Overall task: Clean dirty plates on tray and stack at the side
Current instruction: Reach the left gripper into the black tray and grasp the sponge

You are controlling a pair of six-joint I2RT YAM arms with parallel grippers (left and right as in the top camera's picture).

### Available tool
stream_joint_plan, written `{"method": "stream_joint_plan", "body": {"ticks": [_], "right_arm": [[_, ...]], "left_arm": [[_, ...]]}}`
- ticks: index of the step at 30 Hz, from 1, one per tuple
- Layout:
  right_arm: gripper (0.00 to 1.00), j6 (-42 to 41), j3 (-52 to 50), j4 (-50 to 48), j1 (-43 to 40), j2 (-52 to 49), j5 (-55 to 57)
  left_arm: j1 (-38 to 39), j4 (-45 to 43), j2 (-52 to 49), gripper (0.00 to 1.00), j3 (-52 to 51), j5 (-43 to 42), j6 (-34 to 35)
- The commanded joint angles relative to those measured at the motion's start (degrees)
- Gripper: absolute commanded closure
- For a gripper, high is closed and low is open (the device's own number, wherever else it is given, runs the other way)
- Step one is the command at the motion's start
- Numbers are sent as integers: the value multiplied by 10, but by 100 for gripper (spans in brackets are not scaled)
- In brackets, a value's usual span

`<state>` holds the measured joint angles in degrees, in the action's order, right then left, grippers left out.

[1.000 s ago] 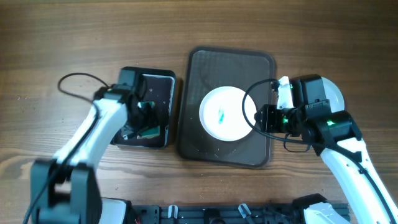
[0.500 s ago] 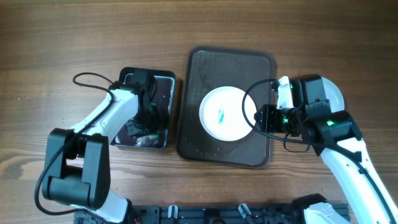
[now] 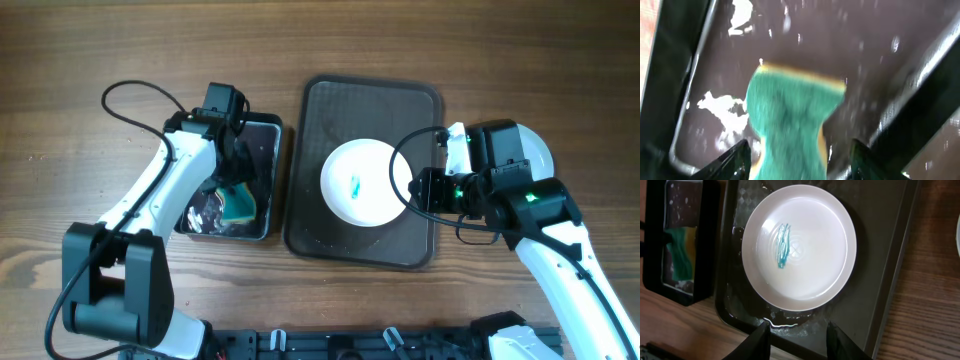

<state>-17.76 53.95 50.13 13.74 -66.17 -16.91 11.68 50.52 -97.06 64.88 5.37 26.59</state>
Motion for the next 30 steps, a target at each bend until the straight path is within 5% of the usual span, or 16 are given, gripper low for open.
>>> {"method": "stream_joint_plan", "body": {"ticks": [1,8,11,18,21,24,26,30], "right_arm": [[63,-3,9,-3,1,-4,-7],[63,-4,9,0,1,-4,-7],[64,-4,9,1,1,-4,-7],[64,-4,9,2,1,-4,-7],[64,-4,9,2,1,-4,-7],[64,-4,9,2,1,-4,-7],[64,-4,9,2,1,-4,-7],[64,-3,9,2,1,-4,-7]], "left_arm": [[-1,-46,-10,40,-45,34,-9],[-1,-101,-45,65,-68,60,-9],[-1,-103,-48,96,-67,60,-9],[-1,-35,-18,96,-18,32,-39],[-1,-8,-1,54,2,32,-39],[-1,20,18,39,12,9,-39],[-1,32,24,38,12,-11,-39],[-1,59,24,62,7,-23,-36]]}}
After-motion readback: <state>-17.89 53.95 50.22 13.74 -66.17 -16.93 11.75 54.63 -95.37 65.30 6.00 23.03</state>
